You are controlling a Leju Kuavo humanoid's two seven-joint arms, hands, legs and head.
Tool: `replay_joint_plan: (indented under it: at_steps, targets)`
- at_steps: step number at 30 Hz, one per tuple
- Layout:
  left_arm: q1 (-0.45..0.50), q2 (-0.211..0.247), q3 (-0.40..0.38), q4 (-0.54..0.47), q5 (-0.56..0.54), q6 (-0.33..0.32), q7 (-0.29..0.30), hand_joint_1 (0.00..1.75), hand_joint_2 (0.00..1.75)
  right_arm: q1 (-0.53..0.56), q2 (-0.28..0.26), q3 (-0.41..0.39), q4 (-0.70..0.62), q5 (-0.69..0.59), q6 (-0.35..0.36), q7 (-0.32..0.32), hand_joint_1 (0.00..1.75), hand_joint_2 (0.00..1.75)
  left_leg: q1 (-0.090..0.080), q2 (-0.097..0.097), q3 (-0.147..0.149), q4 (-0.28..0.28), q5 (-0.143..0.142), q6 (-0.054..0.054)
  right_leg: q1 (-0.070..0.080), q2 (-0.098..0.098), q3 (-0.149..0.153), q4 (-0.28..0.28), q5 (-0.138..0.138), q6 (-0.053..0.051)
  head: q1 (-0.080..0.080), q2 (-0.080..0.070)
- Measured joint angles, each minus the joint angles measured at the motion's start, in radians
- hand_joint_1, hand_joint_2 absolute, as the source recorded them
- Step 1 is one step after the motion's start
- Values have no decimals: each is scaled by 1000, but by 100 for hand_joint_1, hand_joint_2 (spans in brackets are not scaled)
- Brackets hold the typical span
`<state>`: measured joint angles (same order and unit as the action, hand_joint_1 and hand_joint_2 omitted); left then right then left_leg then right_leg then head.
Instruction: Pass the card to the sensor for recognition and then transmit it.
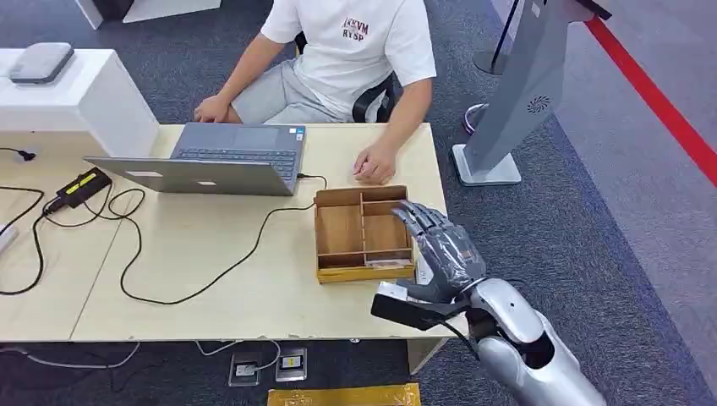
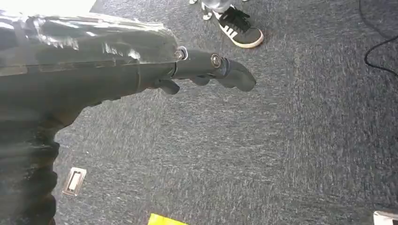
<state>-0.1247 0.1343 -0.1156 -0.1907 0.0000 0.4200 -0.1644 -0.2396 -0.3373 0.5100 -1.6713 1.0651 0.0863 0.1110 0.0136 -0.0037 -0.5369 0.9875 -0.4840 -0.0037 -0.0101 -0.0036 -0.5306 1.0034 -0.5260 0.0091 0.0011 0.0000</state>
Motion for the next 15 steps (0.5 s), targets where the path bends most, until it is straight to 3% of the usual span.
replay_joint_plan:
  at_steps: [15]
  targets:
    - [-4,-4,0,0,0,0,0,0,175,-67,125,47,165,-21,-124,-71,0,175,0,0,0,0,0,0,0,0,-1,0,0,0,0,0]
